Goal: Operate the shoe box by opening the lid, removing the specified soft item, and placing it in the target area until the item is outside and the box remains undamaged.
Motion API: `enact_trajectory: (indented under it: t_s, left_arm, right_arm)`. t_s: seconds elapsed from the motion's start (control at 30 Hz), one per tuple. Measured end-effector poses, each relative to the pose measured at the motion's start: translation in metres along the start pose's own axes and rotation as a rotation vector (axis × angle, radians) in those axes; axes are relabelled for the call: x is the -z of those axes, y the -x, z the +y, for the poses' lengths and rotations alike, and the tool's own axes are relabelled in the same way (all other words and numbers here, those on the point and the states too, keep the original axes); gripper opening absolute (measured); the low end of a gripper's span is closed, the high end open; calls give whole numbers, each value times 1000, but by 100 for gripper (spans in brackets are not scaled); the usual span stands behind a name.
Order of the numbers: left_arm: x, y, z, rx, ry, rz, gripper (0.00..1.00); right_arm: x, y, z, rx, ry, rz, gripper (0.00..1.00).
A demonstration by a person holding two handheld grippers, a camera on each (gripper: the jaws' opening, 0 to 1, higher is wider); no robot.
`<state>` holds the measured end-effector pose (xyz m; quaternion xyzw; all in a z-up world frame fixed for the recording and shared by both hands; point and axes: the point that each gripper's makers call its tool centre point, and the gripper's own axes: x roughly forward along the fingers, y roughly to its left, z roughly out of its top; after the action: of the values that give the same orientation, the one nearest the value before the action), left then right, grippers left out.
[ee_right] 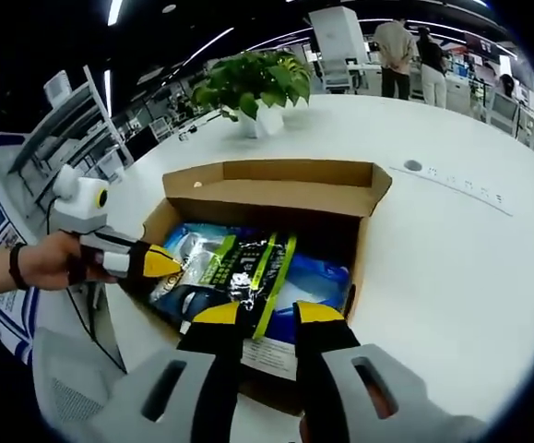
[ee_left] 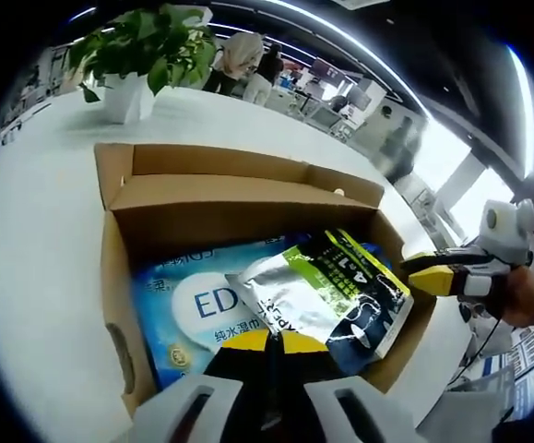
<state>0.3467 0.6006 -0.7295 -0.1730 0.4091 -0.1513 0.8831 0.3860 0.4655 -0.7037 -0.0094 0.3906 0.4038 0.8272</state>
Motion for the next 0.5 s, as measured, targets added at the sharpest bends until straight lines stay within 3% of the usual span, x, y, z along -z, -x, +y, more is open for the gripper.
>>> enact_trajectory:
  t_s: [0.5]
  left_arm:
    - [0, 0, 0, 11, 15, -10, 1]
  right_arm:
    - [4, -14, 0, -10, -65, 28, 18]
